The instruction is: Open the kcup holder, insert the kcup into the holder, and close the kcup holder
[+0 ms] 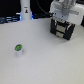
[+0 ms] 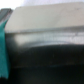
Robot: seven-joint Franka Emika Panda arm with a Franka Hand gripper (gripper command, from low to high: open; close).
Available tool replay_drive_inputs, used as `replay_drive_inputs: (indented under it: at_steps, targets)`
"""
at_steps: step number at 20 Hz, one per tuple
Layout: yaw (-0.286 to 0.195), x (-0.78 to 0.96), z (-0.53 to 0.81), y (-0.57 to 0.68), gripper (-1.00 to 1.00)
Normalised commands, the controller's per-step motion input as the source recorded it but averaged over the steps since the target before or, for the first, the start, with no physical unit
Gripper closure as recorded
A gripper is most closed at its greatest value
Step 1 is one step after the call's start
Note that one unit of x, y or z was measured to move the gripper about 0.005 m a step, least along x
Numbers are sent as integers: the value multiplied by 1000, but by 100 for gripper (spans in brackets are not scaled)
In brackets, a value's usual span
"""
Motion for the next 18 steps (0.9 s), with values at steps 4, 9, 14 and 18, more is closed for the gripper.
replay_drive_inputs:
  at_steps: [4, 9, 14, 18]
  targets:
    - [-76, 961, 214, -272, 100]
    - [-74, 956, 212, -271, 100]
    - [-78, 950, 239, -289, 100]
    - [-77, 948, 260, -298, 100]
